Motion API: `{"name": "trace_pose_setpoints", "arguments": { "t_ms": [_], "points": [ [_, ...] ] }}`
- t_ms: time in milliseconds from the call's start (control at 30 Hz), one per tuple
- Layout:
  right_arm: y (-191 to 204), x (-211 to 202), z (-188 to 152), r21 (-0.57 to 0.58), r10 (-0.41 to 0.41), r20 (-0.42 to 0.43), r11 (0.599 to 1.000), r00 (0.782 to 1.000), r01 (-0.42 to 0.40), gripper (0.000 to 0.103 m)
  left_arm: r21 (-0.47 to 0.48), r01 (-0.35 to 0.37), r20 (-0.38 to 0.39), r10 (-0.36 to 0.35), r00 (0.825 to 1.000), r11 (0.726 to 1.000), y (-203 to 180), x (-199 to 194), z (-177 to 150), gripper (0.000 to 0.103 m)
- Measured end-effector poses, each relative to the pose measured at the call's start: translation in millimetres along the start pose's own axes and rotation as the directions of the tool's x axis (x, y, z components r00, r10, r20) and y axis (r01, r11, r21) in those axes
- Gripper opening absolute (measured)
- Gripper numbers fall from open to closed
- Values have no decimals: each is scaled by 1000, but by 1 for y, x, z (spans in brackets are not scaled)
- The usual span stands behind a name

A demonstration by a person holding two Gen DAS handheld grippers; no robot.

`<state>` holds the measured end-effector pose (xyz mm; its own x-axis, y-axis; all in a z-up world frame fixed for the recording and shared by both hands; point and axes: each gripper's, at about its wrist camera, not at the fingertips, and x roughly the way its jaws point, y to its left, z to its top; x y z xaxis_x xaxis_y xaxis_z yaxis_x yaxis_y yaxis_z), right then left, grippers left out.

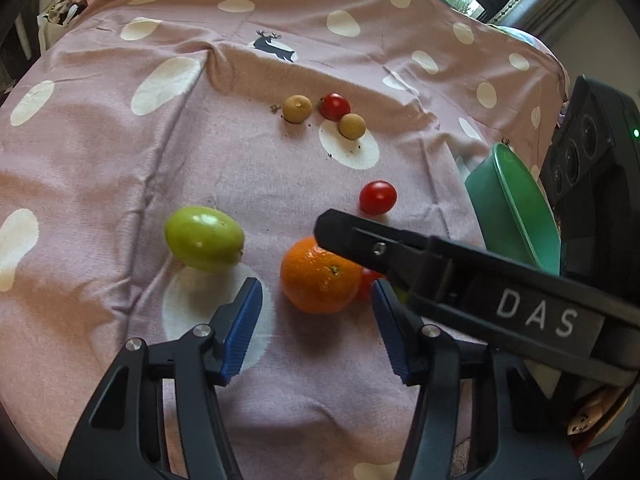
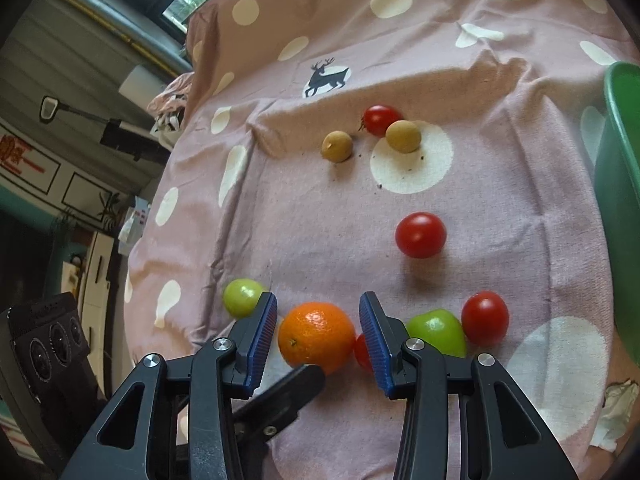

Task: Organize fruits
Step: 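Close the right tool on the second orange and lift it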

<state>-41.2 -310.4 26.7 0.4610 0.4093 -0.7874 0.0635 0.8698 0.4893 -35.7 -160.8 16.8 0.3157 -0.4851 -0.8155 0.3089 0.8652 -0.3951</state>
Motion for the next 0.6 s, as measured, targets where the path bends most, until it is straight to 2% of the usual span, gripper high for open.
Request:
{"name": "trace_pose_setpoints", "arguments": {
  "t_ms": [333, 600],
  "points": [
    [4, 12, -1, -27, -16, -53, 1000, 998, 15, 45, 0, -8, -33, 9, 999, 1000, -1, 12, -1, 54],
    [4, 15, -2, -33, -22, -63, 999, 998, 20, 45, -4, -2, -49, 2, 999, 1000, -1, 19, -1, 50]
  ]
}}
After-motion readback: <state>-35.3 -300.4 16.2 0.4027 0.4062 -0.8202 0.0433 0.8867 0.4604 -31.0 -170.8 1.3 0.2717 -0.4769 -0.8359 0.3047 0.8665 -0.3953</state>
